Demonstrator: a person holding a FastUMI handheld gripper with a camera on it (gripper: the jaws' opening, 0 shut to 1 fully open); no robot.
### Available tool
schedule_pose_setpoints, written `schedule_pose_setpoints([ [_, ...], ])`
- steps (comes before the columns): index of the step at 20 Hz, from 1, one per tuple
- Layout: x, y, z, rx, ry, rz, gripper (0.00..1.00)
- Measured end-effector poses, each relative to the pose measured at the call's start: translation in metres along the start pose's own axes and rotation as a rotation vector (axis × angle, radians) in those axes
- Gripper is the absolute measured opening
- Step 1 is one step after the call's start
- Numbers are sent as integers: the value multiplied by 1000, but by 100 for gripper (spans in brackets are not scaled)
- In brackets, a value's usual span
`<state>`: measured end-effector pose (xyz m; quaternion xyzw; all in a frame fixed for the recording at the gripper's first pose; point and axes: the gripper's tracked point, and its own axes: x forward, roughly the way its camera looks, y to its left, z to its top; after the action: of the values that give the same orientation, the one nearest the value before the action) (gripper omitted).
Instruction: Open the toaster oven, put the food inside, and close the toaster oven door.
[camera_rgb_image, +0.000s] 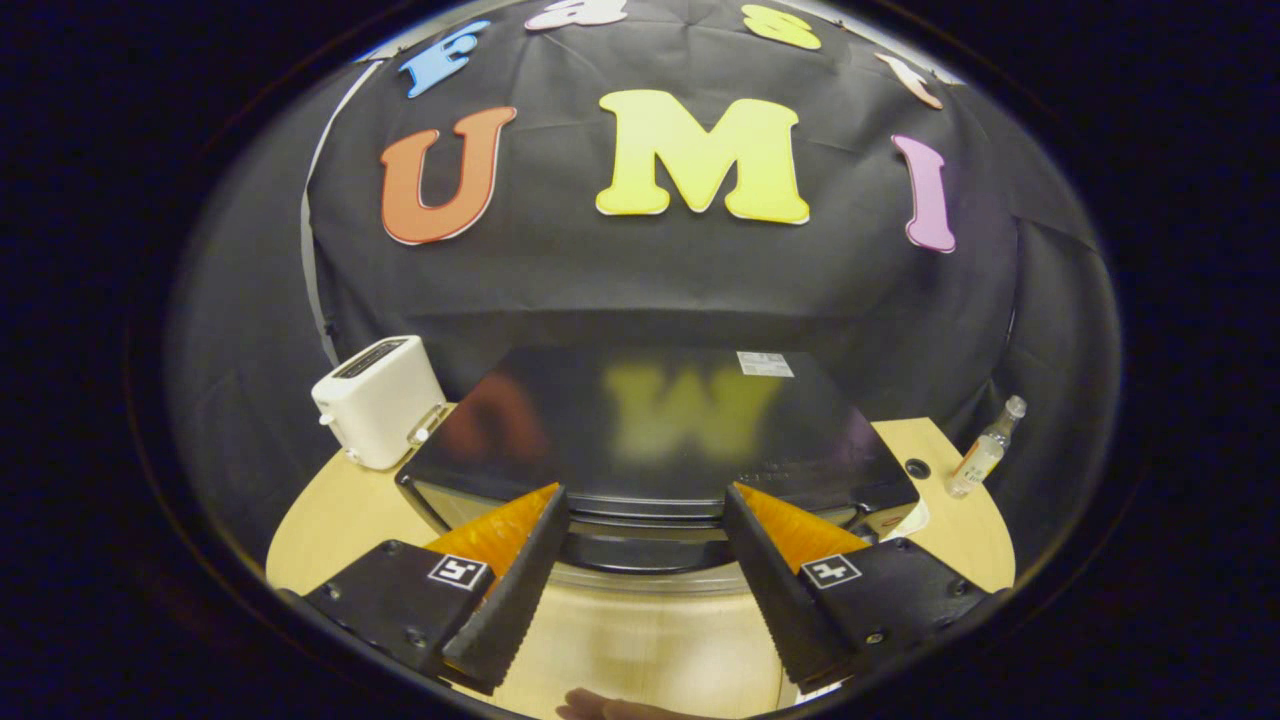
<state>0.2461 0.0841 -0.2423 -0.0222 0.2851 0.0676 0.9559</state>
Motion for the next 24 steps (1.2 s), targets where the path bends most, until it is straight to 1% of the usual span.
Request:
schedule_pose_setpoints([
  [3, -2, 1, -2, 25, 1, 6, 100],
  [5, -5, 1, -7, 11, 0, 3, 100],
  [10, -36, 3, -32, -18, 5, -17, 99],
  [16, -68, 5, -80, -42, 23, -26, 99],
  [24, -83, 6, -148, -39, 30, -26, 99],
])
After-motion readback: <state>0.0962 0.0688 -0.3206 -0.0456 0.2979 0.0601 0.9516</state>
